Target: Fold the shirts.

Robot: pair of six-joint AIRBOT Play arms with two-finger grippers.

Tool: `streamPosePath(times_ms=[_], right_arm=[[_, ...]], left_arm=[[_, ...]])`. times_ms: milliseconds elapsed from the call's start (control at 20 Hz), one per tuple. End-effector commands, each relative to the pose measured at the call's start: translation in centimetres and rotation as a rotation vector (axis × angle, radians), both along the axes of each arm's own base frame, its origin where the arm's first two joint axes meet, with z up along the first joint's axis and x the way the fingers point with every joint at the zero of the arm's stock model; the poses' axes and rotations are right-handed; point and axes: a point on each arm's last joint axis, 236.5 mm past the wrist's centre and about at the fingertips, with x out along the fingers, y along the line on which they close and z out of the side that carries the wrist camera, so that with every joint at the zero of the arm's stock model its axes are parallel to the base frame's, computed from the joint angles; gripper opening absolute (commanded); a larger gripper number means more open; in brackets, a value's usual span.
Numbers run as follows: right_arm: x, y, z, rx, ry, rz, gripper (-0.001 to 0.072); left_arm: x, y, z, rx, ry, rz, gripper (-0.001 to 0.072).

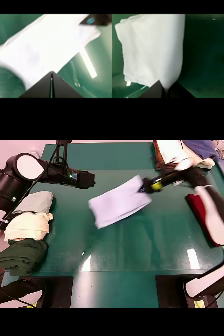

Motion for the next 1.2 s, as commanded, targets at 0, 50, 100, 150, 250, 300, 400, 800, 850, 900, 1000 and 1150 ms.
streamPosePath(times_ms=[0,50,100,150,250,300,400,800,850,900,1000,1150], right_arm=[[0.5,-16.3,4.0,-0.196,-0.066,-0.324,0.0016],[0.3,-20.6,5.0,-0.217,-0.09,-0.421,0.0015],[0.1,-24.5,6.0,-0.226,-0.117,-0.513,0.0016],[-0.3,-28.2,6.8,-0.229,-0.136,-0.609,0.0016],[-1.7,-34.2,7.8,-0.231,-0.159,-0.762,0.0015],[-2.5,-36.5,7.9,-0.236,-0.163,-0.816,0.0015],[-3.9,-40.1,8.2,-0.239,-0.17,-0.912,0.0015],[-1.9,-41.4,15.4,-0.152,-0.366,-0.972,0.0015],[-1.9,-41.0,17.1,-0.161,-0.395,-0.954,0.0015],[-2.0,-40.7,18.1,-0.179,-0.409,-0.939,0.0015],[-2.7,-40.7,19.1,-0.218,-0.41,-0.926,0.0016],[-4.4,-40.6,19.4,-0.241,-0.378,-0.924,0.0015]], left_arm=[[0.0,-0.9,0.6,-0.022,-0.021,-0.004,0.0028],[0.2,-0.9,0.8,-0.03,-0.03,0.0,0.0028],[0.3,-1.1,1.0,-0.043,-0.035,0.003,0.0028],[0.4,-1.2,1.2,-0.055,-0.038,0.005,0.0028],[0.6,-1.3,1.5,-0.075,-0.035,0.02,0.0028],[0.6,-1.3,1.5,-0.079,-0.032,0.024,0.0028],[0.6,-1.3,1.5,-0.082,-0.031,0.027,0.0028],[1.1,-1.3,2.0,-0.108,-0.04,0.051,0.0028],[1.1,-1.3,2.0,-0.108,-0.04,0.05,0.0028],[1.0,-1.3,2.0,-0.107,-0.039,0.05,0.0028],[1.0,-1.3,2.0,-0.107,-0.039,0.049,0.0028],[1.0,-1.2,1.9,-0.102,-0.04,0.048,0.0028]])
